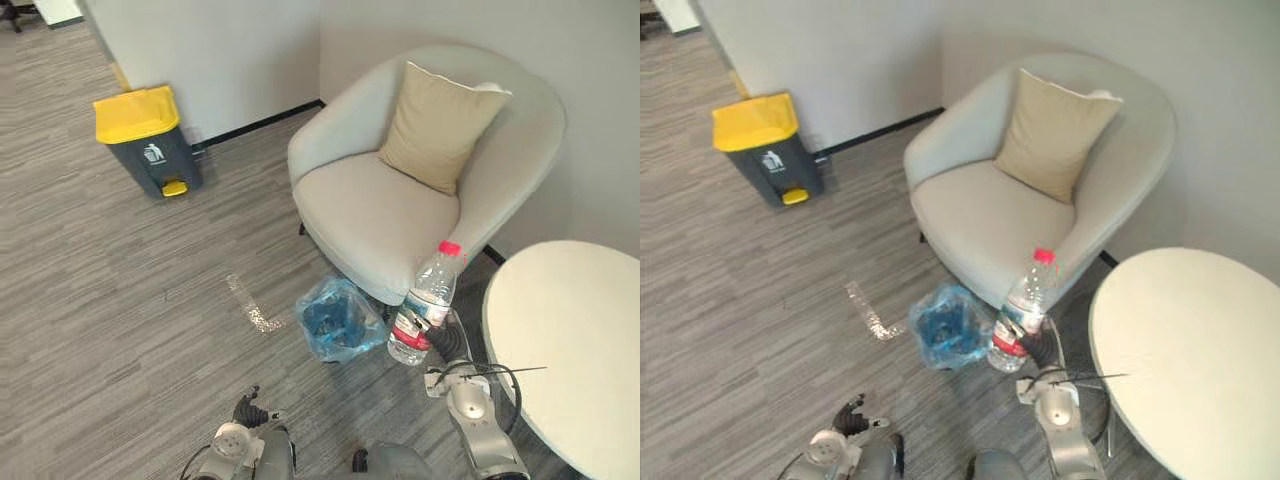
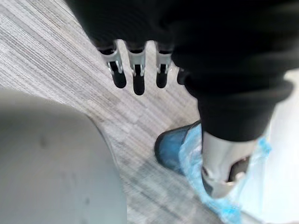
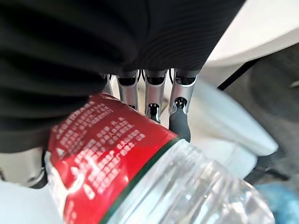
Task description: Gather rubbish on tea table into small bin, then transfer packed bag to large trash can.
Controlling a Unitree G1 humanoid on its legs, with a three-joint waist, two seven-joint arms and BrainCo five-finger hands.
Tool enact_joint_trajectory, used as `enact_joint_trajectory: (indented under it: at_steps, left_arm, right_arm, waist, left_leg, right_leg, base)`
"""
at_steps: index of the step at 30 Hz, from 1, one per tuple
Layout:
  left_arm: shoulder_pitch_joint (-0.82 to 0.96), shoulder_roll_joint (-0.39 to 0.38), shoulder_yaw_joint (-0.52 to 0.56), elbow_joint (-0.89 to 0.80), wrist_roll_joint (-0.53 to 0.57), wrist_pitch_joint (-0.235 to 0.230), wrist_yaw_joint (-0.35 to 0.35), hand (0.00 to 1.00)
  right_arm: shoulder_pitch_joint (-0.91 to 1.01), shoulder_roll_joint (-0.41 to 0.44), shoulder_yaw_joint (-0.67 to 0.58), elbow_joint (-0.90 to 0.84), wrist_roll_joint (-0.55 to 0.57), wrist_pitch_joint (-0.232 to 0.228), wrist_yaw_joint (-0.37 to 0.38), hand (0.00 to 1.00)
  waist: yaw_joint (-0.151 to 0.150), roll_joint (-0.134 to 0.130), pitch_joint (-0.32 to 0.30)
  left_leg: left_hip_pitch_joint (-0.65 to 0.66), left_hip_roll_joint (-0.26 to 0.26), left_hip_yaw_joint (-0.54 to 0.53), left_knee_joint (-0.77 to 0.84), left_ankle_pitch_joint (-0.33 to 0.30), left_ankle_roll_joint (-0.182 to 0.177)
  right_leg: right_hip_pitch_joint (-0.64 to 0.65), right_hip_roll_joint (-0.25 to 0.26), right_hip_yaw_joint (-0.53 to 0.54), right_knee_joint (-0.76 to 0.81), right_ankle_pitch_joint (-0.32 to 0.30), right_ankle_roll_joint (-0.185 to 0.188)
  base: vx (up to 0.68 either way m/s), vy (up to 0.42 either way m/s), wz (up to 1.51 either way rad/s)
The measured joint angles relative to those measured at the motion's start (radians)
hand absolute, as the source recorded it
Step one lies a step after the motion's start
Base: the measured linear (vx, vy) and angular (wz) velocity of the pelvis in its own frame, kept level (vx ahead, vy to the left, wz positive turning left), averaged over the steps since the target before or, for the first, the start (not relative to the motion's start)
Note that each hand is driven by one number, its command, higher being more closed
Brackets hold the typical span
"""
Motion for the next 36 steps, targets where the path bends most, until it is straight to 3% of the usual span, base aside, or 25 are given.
enact_joint_trajectory:
  at_steps: [2,4,11,19,23,26,30,36]
  left_arm:
    - [0.007,-0.005,-0.003,-0.008,0.001,0.002,0.002,0.0]
    - [0.01,-0.005,-0.006,-0.008,0.001,0.005,0.001,0.0]
    - [0.007,-0.001,-0.052,-0.005,0.019,0.015,-0.001,0.0]
    - [0.007,0.008,-0.05,0.007,0.019,0.013,-0.001,0.0]
    - [-0.014,0.024,-0.044,0.0,0.017,-0.004,0.005,0.0]
    - [-0.066,0.038,-0.031,-0.021,0.001,-0.007,0.015,0.0]
    - [-0.114,0.051,0.023,-0.06,-0.055,-0.013,0.047,0.0]
    - [-0.131,0.06,0.115,-0.072,-0.091,-0.008,0.085,0.0]
  right_arm:
    - [0.024,0.009,0.001,-0.021,0.001,-0.002,0.0,1.0]
    - [0.036,0.017,0.0,-0.022,0.001,-0.001,-0.001,1.0]
    - [0.014,0.033,-0.002,0.081,0.017,0.004,-0.009,1.0]
    - [-0.015,0.031,0.035,0.134,-0.008,0.006,-0.016,1.0]
    - [-0.089,-0.006,0.096,0.181,-0.053,0.016,-0.022,1.0]
    - [-0.227,-0.048,0.138,0.198,-0.079,0.014,-0.047,1.0]
    - [-0.37,-0.086,0.159,0.26,-0.082,0.026,-0.086,1.0]
    - [-0.489,-0.134,0.155,0.243,-0.082,0.042,-0.131,1.0]
  waist:
    - [0.008,0.01,-0.007]
    - [0.01,0.004,-0.009]
    - [0.011,-0.014,-0.01]
    - [0.013,-0.023,-0.009]
    - [0.011,-0.016,0.008]
    - [0.018,0.004,0.085]
    - [0.033,0.014,0.155]
    - [0.063,0.004,0.195]
  left_leg:
    - [-0.023,0.031,0.043,0.064,0.0,0.001]
    - [-0.005,0.035,0.07,0.044,0.001,0.002]
    - [0.117,-0.009,0.091,-0.249,0.032,-0.01]
    - [0.128,-0.008,0.161,-0.274,0.05,-0.004]
    - [-0.011,0.013,0.176,-0.163,0.032,0.018]
    - [-0.15,0.027,0.179,-0.026,0.006,0.04]
    - [-0.325,0.012,0.167,0.069,-0.012,0.041]
    - [-0.534,0.0,0.156,0.146,0.012,0.056]
  right_leg:
    - [0.033,0.013,-0.002,-0.021,0.003,-0.006]
    - [0.048,0.01,-0.004,-0.026,0.004,-0.006]
    - [0.008,-0.021,-0.022,-0.003,0.007,-0.003]
    - [-0.053,-0.025,0.076,0.043,0.009,-0.001]
    - [-0.193,-0.015,0.1,0.13,0.006,0.007]
    - [-0.345,-0.011,0.118,0.279,-0.021,0.025]
    - [-0.525,-0.029,0.112,0.414,-0.052,0.041]
    - [-0.737,-0.073,0.078,0.541,-0.067,0.041]
  base:
    - [0.07,-0.001,0.0]
    - [0.04,-0.004,0.12]
    - [-0.03,0.013,0.13]
    - [-0.1,0.043,-0.31]
    - [-0.18,0.068,-0.18]
    - [-0.26,0.09,-0.13]
    - [-0.25,0.059,0.13]
    - [-0.16,0.023,0.24]
